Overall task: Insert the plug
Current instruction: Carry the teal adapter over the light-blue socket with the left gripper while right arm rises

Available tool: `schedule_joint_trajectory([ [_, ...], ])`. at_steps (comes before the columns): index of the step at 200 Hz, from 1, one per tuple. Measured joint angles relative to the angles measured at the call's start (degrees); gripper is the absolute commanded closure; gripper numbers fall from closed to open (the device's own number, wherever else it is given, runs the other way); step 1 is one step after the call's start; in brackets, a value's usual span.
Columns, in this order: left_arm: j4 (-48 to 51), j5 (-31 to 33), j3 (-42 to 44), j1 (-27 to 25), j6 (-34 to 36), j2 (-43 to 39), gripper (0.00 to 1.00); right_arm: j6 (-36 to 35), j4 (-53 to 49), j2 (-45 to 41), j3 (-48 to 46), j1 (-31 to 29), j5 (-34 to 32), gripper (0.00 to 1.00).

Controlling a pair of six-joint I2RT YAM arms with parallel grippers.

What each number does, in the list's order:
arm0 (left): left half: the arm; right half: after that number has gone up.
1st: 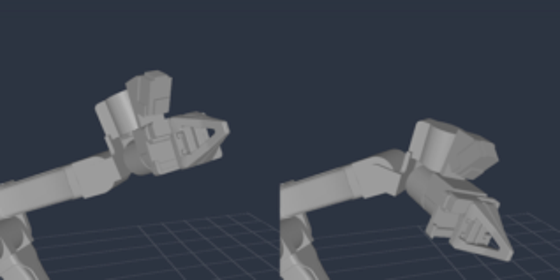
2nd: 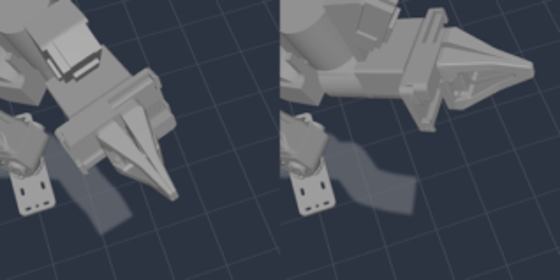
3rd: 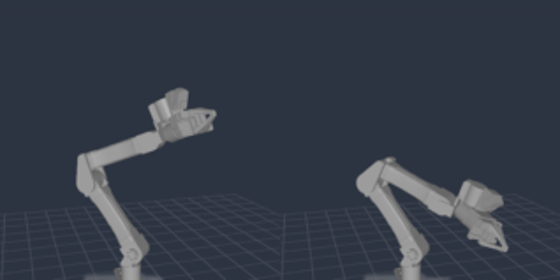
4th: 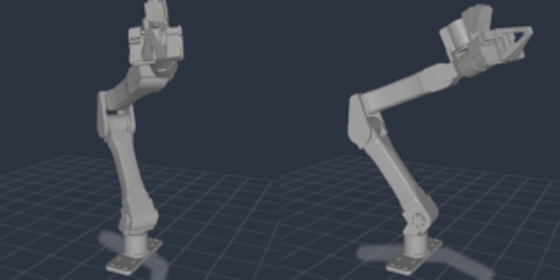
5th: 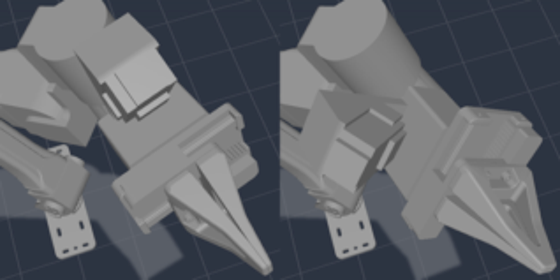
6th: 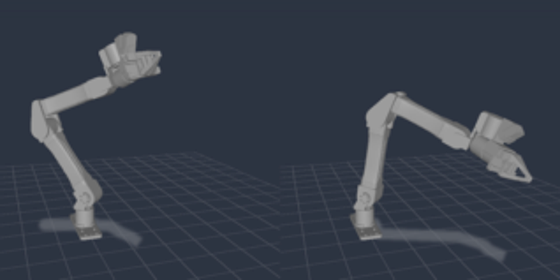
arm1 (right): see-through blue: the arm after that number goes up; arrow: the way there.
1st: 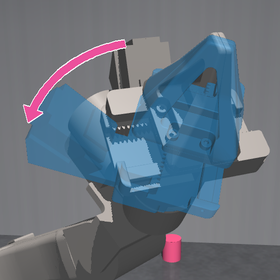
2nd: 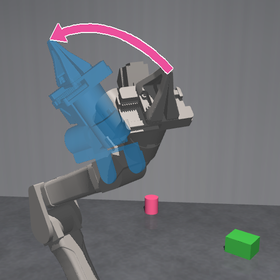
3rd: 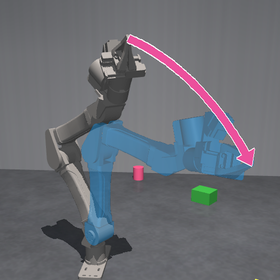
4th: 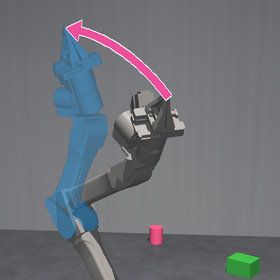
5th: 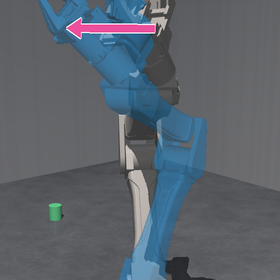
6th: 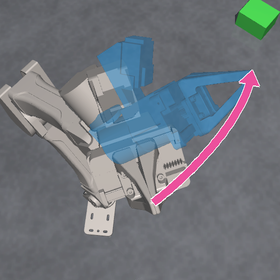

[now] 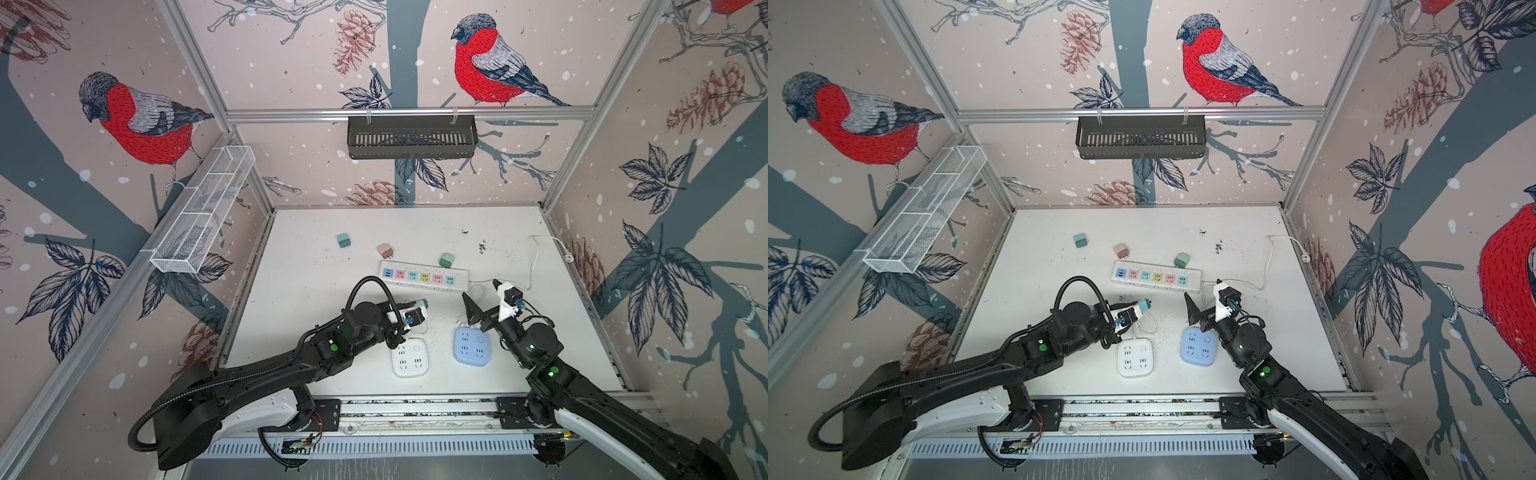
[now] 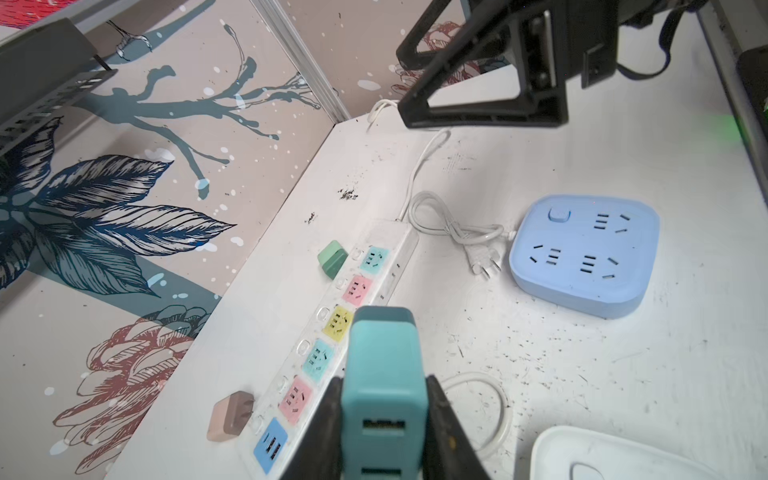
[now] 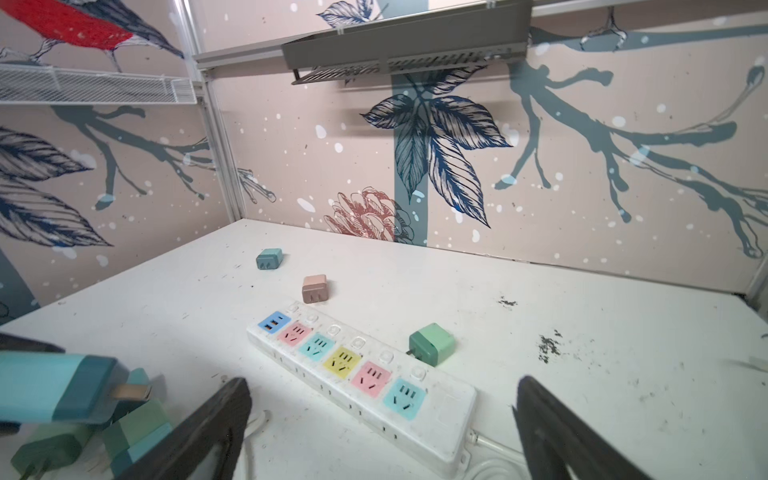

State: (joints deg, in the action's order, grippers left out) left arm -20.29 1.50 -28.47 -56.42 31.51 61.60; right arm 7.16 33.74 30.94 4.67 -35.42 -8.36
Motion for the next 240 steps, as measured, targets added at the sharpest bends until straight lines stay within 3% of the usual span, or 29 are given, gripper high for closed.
schedule_joint_trajectory([
  [19, 1.5, 0.1, -2.5, 0.0, 1.0, 3.0, 1.00, 3.5, -1.7, -1.0, -0.4, 5.9, 3.0, 0.00],
  [47, 7.7, -0.5, -9.1, -0.2, 1.5, 7.5, 1.00, 6.4, -2.5, -1.4, -1.4, 9.2, 3.6, 0.00],
  [96, 19.7, -1.4, -18.8, -4.8, 1.3, 10.8, 1.00, 12.6, -3.4, 0.5, -2.5, 14.6, -5.5, 0.00],
  [126, 27.6, -0.8, -27.8, -8.1, 0.5, 14.5, 1.00, 15.7, -3.1, 2.2, -3.6, 19.8, -5.2, 0.00],
  [240, 62.6, 0.0, -67.3, -17.2, 0.0, 44.3, 1.00, 30.6, -7.4, 6.1, -2.3, 29.6, -9.6, 0.00],
])
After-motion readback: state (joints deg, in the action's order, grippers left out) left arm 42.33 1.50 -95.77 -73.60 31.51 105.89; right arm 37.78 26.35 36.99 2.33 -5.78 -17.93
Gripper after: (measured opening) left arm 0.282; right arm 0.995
